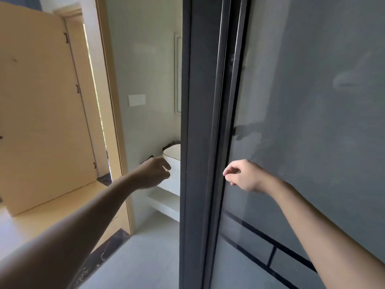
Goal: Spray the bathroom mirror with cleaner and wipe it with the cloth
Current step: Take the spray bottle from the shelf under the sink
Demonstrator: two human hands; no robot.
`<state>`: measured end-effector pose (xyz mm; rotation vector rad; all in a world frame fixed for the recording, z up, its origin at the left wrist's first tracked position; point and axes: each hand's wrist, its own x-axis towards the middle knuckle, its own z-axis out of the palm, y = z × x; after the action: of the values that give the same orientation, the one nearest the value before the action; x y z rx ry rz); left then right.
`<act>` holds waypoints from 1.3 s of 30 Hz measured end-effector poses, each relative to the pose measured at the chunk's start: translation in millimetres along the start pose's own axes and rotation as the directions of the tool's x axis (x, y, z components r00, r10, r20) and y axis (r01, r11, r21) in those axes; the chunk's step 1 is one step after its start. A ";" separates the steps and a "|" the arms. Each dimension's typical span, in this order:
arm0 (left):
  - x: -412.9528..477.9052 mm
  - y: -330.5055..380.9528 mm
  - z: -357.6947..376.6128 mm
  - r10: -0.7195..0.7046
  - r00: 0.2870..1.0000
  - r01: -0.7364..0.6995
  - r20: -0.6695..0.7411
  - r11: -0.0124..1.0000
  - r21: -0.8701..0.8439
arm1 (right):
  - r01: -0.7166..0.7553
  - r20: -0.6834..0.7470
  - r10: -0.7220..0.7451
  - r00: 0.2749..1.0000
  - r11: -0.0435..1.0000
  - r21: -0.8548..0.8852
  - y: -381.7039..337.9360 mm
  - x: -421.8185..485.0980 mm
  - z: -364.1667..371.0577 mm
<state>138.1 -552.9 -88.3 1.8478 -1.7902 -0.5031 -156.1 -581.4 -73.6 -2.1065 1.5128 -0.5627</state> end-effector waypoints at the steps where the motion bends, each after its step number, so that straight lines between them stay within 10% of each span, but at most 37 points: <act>1: 5.1 -10.1 -4.5 -0.014 1.000 0.014 0.005 1.000 -0.003 | 0.008 0.021 -0.008 1.000 1.000 -0.005 -6.4 14.8 6.6; 21: 162.4 -230.4 -104.3 -0.247 0.961 0.254 -0.123 0.966 0.045 | 0.332 0.235 -0.340 0.911 0.940 0.075 -136.9 333.1 202.2; 39: 400.6 -327.5 -86.0 -0.281 0.960 0.280 0.005 0.958 0.060 | 0.010 0.157 -0.070 0.985 0.934 0.356 -100.2 534.1 323.7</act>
<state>476.3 -943.2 -179.8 2.1591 -1.5718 -0.5724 270.4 -1015.7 -245.5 -1.8566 1.1773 -0.6063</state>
